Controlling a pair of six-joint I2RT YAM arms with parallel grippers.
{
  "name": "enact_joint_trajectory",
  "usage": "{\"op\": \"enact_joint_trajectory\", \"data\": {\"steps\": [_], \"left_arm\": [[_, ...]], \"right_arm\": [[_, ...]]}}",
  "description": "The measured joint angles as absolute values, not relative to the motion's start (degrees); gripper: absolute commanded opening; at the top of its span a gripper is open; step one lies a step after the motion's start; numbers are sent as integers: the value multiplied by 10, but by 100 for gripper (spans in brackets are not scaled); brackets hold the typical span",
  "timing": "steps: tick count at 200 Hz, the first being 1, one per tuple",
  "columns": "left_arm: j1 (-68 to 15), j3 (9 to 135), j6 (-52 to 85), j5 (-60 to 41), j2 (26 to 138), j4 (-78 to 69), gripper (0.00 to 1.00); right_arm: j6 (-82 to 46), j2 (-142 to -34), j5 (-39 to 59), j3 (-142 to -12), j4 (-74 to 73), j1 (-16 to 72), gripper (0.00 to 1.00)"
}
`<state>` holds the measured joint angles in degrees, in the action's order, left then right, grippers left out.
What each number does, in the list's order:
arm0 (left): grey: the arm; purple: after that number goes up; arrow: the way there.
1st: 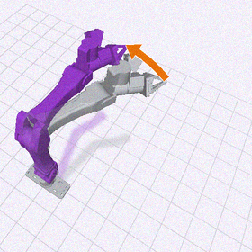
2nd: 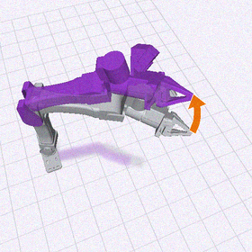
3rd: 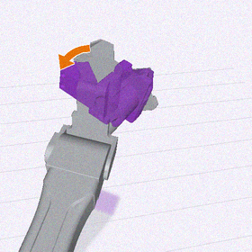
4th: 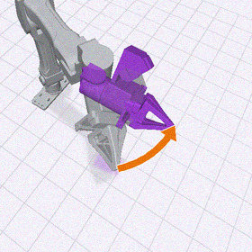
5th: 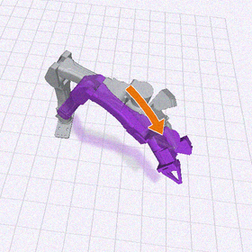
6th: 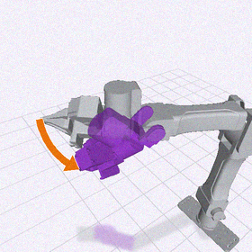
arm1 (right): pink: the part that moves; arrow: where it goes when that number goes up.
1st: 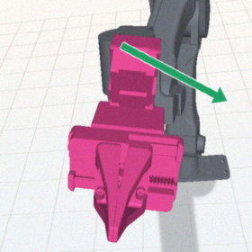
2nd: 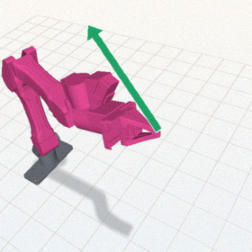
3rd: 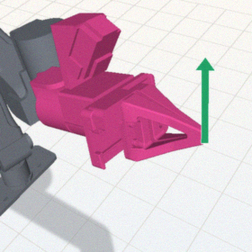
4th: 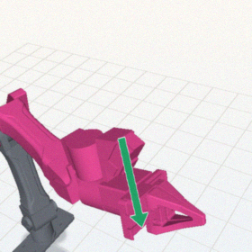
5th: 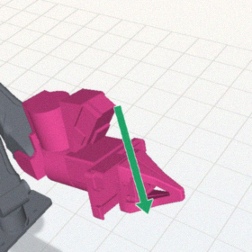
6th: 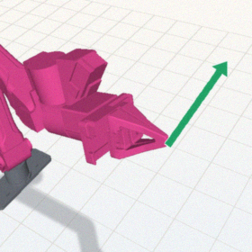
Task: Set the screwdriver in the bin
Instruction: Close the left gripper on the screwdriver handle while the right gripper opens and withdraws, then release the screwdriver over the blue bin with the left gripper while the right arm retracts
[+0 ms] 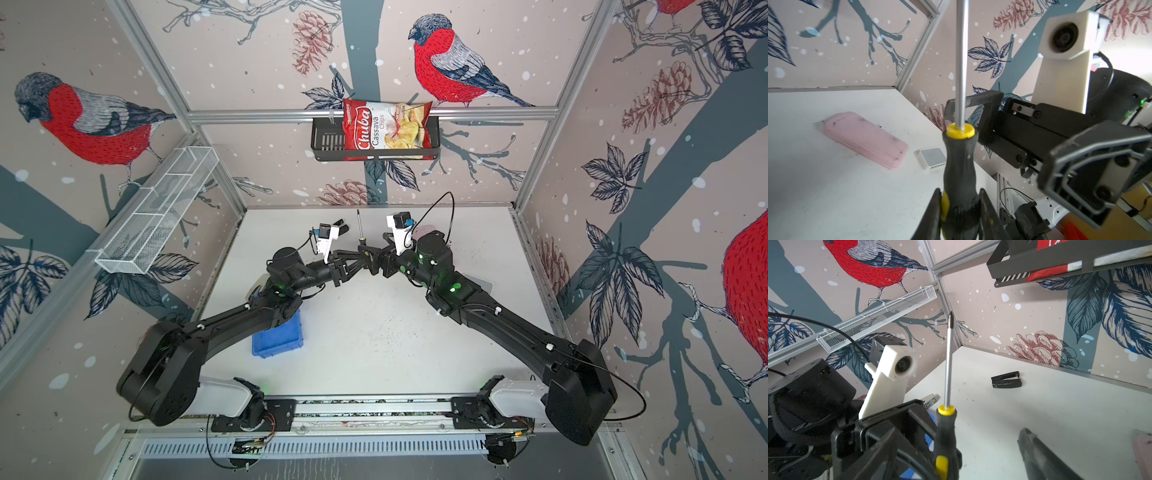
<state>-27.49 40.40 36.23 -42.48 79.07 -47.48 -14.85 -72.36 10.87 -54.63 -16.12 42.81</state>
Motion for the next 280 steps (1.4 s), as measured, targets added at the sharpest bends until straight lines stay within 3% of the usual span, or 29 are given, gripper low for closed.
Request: {"op": "enact_joint_trajectory", "data": {"steps": [89,176,230,280], "left_arm": [[-252,373,241,-196,556,-121,0],[-244,387,340,65,438,238,0],[-200,367,407,101,424,360,0],[-89,332,409,24,473,365,0]], "right_arm": [[-11,-762,157,-593,-86,473,100],[149,-836,241,-665,14,533,100],[199,-863,272,-683,61,553,100],[227,-877,289,-690,90,561,100]]}}
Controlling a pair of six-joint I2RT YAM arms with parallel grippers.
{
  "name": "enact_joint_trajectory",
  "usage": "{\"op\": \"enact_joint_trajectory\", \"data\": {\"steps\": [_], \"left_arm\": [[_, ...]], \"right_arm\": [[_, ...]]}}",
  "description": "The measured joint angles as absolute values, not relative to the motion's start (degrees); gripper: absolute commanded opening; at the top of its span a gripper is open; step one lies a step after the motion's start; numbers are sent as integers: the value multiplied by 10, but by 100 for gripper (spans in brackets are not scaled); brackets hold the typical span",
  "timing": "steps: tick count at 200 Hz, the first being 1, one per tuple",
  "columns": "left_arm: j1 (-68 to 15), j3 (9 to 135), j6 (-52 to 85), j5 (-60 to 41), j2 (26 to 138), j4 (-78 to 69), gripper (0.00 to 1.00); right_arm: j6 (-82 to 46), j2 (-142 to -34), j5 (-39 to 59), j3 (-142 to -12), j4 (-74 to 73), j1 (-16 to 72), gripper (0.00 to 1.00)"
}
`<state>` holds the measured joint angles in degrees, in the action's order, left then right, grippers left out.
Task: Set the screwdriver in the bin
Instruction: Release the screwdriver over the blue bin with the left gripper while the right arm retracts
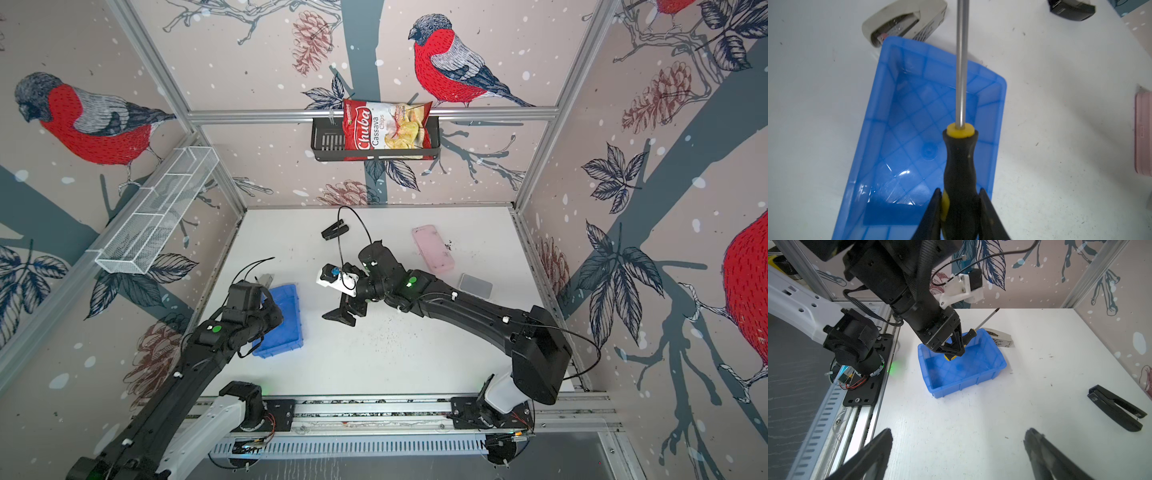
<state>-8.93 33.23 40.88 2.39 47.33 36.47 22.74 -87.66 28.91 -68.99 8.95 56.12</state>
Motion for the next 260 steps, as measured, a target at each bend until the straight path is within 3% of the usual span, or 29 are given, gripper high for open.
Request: {"op": "enact_joint_trajectory", "data": {"steps": [75,93,111,158,222,260], "left_arm": [[-54,317,397,-36,577,346,0],[-54,318,393,-44,598,345,6],[-54,323,389,-45,615,345,15],[-54,335,385,-45,622,348,52],[-54,363,385,-59,568,344,80],[-54,376,366,-38,521,259,96]], "right_arm": [[241,-880,288,-693,109,562,100],[240,-880,283,-693,110,562,100],[238,-877,274,-690,109,561,100],[220,-870,269,-677,99,549,100],[174,-831,269,-646,45,492,100],[131,-781,257,-601,-15,421,100]]}}
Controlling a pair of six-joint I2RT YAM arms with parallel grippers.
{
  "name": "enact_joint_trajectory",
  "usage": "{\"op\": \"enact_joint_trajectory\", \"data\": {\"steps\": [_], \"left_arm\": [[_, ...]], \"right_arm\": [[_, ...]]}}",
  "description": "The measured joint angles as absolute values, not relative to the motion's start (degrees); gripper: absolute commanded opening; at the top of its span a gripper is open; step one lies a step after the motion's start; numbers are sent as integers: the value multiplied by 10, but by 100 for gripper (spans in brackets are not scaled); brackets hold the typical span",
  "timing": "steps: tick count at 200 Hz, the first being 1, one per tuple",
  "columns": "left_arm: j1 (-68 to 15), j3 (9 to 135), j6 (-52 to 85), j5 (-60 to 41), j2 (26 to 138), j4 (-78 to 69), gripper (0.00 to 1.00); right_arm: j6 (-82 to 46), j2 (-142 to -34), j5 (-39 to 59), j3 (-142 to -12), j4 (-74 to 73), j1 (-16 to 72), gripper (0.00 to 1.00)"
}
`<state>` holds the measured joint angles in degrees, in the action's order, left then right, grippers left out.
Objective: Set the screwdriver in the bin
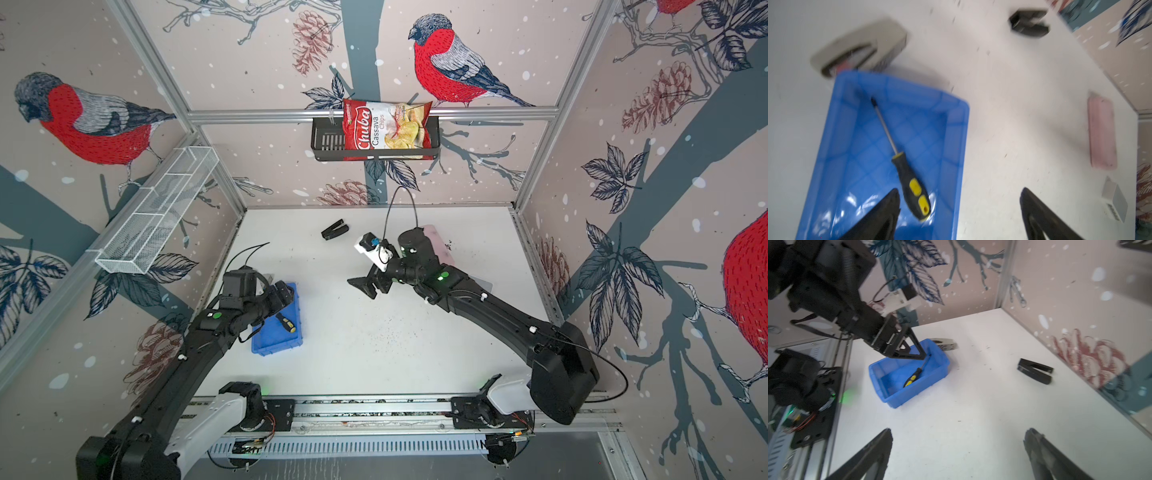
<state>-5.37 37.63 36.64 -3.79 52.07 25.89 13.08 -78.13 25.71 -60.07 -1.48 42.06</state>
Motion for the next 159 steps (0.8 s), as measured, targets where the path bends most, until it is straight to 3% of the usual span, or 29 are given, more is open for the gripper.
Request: {"op": "enact_joint_trajectory", "data": {"steps": [74,159], "left_arm": [[-54,358,228,42,522,4,96],[-53,186,8,80,554,-285,97]], "right_arm": [[29,-682,157,-451,-194,279,100],[-19,-639,-97,-238,-382,146,100]]}}
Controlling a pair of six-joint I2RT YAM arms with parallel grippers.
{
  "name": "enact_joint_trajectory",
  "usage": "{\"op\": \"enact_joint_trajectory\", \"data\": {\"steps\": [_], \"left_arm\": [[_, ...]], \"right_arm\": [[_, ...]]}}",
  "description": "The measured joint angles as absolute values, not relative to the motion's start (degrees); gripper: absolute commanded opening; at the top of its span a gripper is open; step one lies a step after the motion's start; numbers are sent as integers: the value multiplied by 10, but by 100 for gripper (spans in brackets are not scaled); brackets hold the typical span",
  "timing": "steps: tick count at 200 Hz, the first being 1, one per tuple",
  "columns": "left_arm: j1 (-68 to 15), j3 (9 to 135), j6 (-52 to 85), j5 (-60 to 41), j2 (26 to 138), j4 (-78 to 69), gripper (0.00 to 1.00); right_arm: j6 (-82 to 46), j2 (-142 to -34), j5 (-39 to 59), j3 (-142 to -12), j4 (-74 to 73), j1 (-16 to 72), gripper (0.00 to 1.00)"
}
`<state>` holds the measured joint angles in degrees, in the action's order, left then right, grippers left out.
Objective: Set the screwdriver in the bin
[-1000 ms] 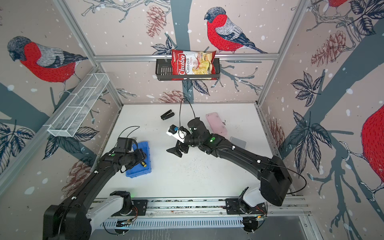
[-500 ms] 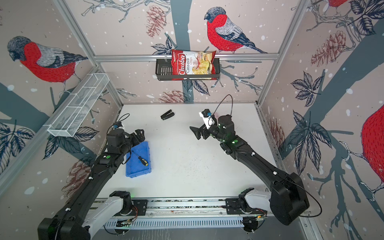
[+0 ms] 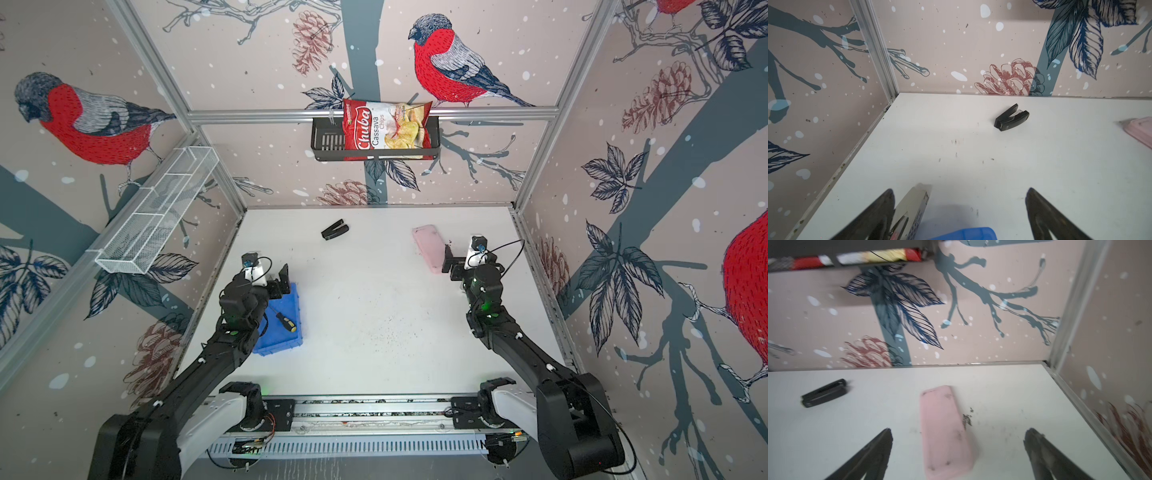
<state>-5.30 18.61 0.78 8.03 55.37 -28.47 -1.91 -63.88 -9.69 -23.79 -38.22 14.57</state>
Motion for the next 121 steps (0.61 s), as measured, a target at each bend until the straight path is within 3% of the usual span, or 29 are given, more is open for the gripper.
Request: {"op": "enact_joint_trajectory", "data": {"steps": [45,121], "left_arm": [[-52,138,-33,105,627,-408,97],[-46,122,-29,114,799,-629,97]], "right_arm": [[-18,-685,-164,-188,-440,110,100],[-21,-749,-155,-124,-551,14,100]]}}
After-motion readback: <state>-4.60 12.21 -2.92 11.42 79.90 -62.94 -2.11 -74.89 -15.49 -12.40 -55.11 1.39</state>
